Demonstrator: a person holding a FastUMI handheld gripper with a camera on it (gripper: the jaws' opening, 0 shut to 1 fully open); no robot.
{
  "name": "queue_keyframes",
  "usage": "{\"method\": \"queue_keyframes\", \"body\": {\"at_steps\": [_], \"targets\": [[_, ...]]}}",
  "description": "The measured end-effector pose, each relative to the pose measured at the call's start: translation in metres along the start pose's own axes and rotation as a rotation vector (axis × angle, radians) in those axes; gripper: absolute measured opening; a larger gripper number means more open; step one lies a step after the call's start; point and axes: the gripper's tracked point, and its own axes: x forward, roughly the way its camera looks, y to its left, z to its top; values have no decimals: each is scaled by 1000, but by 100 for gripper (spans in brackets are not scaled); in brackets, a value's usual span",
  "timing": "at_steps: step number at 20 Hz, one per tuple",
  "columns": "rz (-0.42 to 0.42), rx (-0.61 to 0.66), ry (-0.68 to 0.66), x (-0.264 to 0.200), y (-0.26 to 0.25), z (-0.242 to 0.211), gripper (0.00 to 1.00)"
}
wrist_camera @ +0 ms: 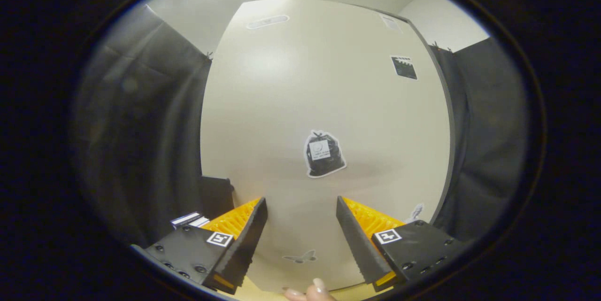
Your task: Open the shoe cabinet door, grab the shoes and put them into the shoe cabinet, then close the shoe cabinet door.
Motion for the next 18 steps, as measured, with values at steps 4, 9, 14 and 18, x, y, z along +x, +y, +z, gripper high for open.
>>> {"method": "queue_keyframes", "body": {"at_steps": [4,9,14,18], "targets": [[-15,9,2,6,3,-3,94],[-24,33,8,12,3,-8,94],[-23,12,0,11,5,-11,94],[-20,13,-2,11,5,-11,94]]}}
